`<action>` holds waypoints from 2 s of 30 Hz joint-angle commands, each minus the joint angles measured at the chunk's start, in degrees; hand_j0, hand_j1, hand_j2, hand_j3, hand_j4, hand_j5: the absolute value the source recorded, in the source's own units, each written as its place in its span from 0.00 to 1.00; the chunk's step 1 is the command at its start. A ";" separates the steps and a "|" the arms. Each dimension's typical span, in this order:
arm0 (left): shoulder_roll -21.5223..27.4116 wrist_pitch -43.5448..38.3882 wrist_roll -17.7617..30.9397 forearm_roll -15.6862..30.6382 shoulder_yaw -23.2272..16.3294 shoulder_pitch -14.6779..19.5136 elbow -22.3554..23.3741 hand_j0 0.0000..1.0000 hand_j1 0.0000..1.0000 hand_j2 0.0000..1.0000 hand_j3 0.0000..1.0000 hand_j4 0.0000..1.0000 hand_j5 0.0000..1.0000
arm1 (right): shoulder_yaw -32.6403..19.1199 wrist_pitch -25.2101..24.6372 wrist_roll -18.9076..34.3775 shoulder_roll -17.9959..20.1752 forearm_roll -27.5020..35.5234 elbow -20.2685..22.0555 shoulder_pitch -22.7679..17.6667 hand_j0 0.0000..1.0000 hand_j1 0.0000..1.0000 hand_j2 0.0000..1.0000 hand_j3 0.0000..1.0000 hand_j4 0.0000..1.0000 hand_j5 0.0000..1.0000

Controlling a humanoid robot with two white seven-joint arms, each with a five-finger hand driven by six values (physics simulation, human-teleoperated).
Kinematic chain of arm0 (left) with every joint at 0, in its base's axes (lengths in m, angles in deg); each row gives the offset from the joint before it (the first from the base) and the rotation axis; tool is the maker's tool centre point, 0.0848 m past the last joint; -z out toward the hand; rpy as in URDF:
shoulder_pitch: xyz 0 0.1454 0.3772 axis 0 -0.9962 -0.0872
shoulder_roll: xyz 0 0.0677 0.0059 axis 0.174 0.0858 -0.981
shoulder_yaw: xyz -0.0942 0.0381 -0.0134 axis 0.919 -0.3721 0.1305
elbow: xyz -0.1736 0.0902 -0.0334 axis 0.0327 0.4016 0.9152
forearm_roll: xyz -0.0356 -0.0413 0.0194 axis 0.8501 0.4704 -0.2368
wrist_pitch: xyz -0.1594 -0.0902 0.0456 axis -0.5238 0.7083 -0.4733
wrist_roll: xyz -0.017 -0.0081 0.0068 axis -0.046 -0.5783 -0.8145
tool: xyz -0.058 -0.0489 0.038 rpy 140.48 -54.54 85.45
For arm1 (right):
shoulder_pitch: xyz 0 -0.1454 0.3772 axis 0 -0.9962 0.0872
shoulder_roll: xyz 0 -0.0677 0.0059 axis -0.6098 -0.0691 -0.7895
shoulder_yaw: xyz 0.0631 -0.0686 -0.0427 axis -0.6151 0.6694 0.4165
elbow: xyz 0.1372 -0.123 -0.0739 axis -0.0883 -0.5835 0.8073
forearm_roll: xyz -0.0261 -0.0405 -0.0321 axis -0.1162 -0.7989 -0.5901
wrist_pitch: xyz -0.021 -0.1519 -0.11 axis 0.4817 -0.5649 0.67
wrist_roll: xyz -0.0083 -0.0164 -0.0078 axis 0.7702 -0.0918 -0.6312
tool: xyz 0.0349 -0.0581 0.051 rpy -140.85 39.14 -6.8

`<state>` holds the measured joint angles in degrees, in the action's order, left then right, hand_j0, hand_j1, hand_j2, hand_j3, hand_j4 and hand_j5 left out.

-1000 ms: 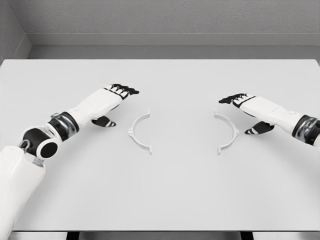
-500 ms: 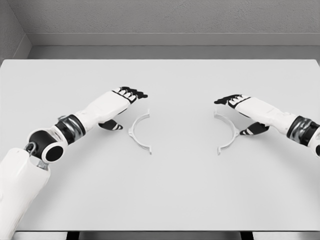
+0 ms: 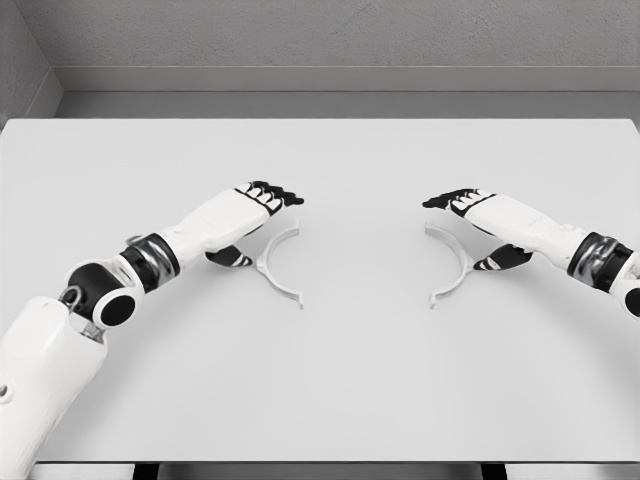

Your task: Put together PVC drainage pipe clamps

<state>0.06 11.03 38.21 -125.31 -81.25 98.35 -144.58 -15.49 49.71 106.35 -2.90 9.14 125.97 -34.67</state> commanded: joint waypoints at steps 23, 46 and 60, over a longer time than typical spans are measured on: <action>-4.34 -0.51 -0.03 -1.73 -1.45 0.26 0.05 1.00 1.00 1.00 1.00 1.00 1.00 | -0.28 -0.19 0.07 -0.86 -0.86 -2.64 2.02 1.00 1.00 1.00 1.00 1.00 1.00; -7.94 -3.50 -0.03 -3.92 -2.50 0.79 0.40 1.00 1.00 1.00 1.00 1.00 1.00 | -0.02 -0.27 0.07 -3.06 -1.92 -5.63 2.90 1.00 1.00 1.00 1.00 1.00 1.00; -8.82 -3.50 -0.03 -3.92 -2.50 1.14 0.48 1.00 1.00 1.00 1.00 1.00 1.00 | -0.19 -0.19 0.42 -2.79 -1.48 -4.84 3.34 1.00 1.00 1.00 1.00 1.00 1.00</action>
<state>-8.60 7.57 38.21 -129.49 -83.78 99.49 -144.14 -15.65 49.63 106.72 -5.93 7.22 121.05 -31.33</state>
